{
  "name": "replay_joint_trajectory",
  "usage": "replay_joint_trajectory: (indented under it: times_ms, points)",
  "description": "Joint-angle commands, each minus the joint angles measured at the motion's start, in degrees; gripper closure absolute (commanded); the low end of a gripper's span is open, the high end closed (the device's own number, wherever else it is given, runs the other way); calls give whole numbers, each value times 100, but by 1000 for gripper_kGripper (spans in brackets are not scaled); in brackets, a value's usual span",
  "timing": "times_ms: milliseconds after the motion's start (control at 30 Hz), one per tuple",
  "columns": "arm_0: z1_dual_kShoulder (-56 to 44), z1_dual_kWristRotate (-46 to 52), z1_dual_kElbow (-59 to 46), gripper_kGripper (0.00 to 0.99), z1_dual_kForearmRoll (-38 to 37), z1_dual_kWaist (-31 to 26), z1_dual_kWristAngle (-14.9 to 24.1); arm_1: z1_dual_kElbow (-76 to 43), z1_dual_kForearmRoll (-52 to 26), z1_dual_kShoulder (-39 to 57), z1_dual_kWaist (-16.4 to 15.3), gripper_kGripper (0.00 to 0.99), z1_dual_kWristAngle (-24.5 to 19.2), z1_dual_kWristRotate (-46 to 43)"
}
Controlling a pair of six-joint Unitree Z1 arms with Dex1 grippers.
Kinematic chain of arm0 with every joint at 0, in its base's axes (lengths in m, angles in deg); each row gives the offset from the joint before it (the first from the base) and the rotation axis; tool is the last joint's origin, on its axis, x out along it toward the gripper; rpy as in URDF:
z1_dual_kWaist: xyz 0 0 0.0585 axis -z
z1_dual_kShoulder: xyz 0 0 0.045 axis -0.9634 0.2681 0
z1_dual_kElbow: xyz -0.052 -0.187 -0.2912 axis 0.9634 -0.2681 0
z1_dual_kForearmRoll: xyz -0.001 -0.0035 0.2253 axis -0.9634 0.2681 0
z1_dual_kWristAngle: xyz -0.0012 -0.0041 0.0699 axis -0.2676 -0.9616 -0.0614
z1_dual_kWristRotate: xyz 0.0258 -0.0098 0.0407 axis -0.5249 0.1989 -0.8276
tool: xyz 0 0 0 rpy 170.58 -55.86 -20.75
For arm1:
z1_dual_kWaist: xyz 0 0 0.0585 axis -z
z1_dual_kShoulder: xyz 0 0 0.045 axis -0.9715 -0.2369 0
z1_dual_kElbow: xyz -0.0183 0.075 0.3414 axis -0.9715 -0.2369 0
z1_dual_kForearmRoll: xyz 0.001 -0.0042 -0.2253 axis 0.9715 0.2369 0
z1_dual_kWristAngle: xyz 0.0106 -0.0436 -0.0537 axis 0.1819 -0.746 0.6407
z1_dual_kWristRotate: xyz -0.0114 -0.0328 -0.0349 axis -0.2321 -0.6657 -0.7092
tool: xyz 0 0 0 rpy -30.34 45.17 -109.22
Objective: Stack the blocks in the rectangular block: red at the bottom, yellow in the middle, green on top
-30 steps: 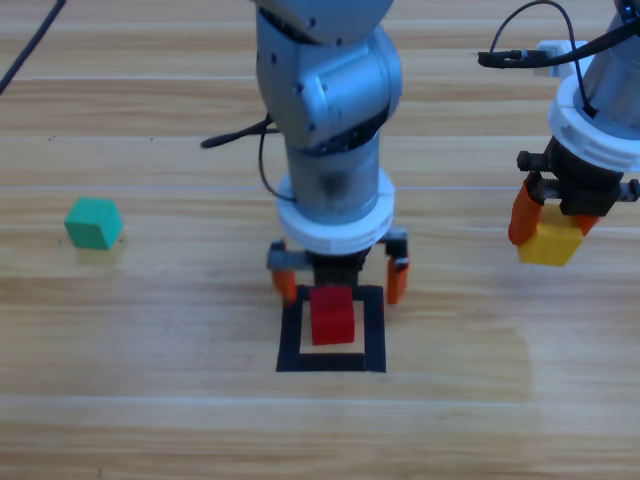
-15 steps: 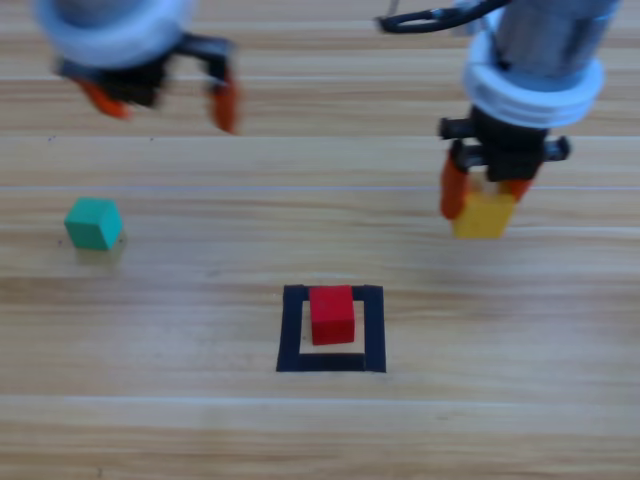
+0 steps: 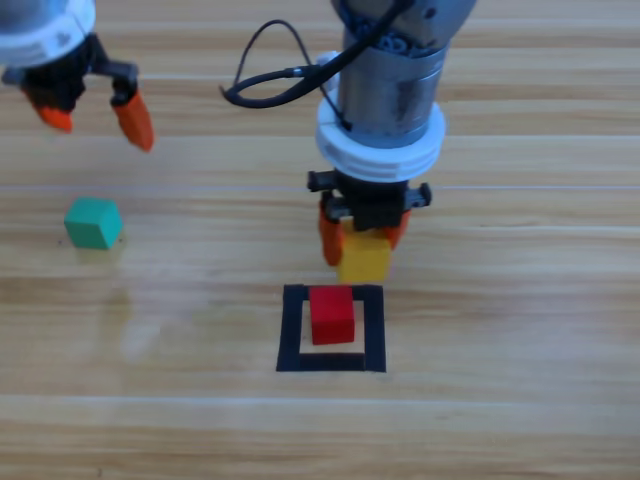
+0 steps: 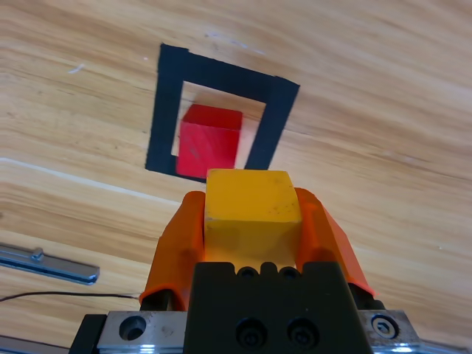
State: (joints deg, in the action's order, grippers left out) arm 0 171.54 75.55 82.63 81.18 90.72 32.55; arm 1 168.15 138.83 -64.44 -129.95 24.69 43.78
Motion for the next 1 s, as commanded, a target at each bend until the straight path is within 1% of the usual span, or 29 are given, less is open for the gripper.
replay_joint_trajectory:
  times_ms: [33, 133, 500, 767, 1000]
  points:
    - [281, 447, -195, 0, -153, -212, 548, 195, 53, -615, -295, 990, 127, 38]
    - [272, 605, -309, 0, -214, -229, 627, 309, 53, -738, -295, 990, 127, 38]
    - [334, 658, -582, 0, -337, -361, 398, 512, 53, -1045, -295, 990, 127, 82]
    - [255, 711, -995, 0, -628, -353, 381, 573, 53, -1142, -303, 990, 118, 135]
    - [184, 729, -1065, 0, -663, -353, 337, 573, 53, -1186, -295, 990, 91, 153]
